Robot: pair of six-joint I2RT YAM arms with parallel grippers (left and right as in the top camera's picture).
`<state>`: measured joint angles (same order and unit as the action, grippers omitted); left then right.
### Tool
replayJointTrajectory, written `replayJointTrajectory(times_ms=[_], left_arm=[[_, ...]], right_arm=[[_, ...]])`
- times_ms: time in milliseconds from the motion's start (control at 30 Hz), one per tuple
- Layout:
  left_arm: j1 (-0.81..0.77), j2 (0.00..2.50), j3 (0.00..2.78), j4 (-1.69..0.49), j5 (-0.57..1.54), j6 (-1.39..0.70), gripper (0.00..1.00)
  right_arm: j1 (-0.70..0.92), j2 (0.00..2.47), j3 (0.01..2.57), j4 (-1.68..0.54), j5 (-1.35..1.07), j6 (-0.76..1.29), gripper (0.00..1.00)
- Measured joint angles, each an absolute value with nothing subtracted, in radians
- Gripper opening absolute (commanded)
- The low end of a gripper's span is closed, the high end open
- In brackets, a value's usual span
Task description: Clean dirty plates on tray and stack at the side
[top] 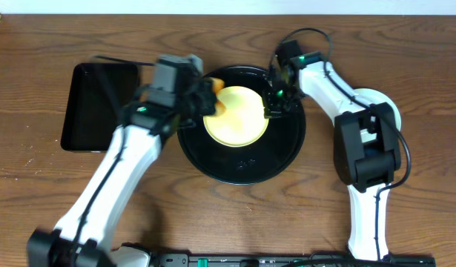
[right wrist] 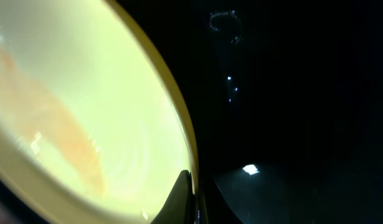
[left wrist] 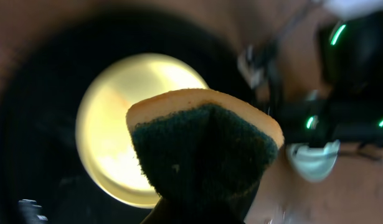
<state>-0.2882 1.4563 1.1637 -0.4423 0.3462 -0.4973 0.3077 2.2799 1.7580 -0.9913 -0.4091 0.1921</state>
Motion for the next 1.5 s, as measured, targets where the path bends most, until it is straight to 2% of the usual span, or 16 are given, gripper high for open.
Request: replayJointTrajectory(times_ms=[133, 367, 500, 600, 667, 800, 900, 1033, 1167, 1500], left_arm=[[-0.241, 1.415, 1.164, -0.446, 0.290, -0.497, 0.08], [-0.220, 1.451, 1.164, -0.469, 0.257, -0.497, 0.08], [-0.220, 1.469, 1.164, -0.471, 0.255, -0.497, 0.08], [-0.220, 1.477, 1.164, -0.472, 0.255, -0.497, 0.08], [-0.220, 1.479, 1.164, -0.472, 0.255, -0.497, 0.08], [-0.220, 1.479, 1.164, -0.471, 0.255, -0.497, 0.08], [-0.220, 1.479, 1.164, -0.472, 0.255, -0.497, 0.08], [-0.220, 1.479, 1.164, -0.472, 0.255, -0.497, 0.08], [-0.220, 1.479, 1.164, -0.472, 0.255, -0.497, 0.08], [-0.220, 1.479, 1.164, -0.472, 0.253, -0.497, 0.08]], right_arm=[[0.253, 2.228, 1.742, -1.035, -0.471, 0.154, 0.01], [0.096, 2.000, 1.741, -1.086, -0.502, 0.105, 0.01], [0.070, 1.952, 1.750, -1.084, -0.502, 0.096, 0.02], [0.095, 1.964, 1.747, -1.058, -0.494, 0.102, 0.09], [0.134, 1.981, 1.742, -1.019, -0.461, 0.124, 0.18], [0.257, 2.027, 1.738, -0.941, -0.351, 0.182, 0.33], [0.361, 2.074, 1.737, -0.892, -0.266, 0.215, 0.40], [0.446, 2.143, 1.737, -0.868, -0.181, 0.244, 0.44], [0.464, 2.204, 1.732, -0.867, -0.104, 0.271, 0.50], [0.468, 2.226, 1.737, -0.830, -0.076, 0.268, 0.53]])
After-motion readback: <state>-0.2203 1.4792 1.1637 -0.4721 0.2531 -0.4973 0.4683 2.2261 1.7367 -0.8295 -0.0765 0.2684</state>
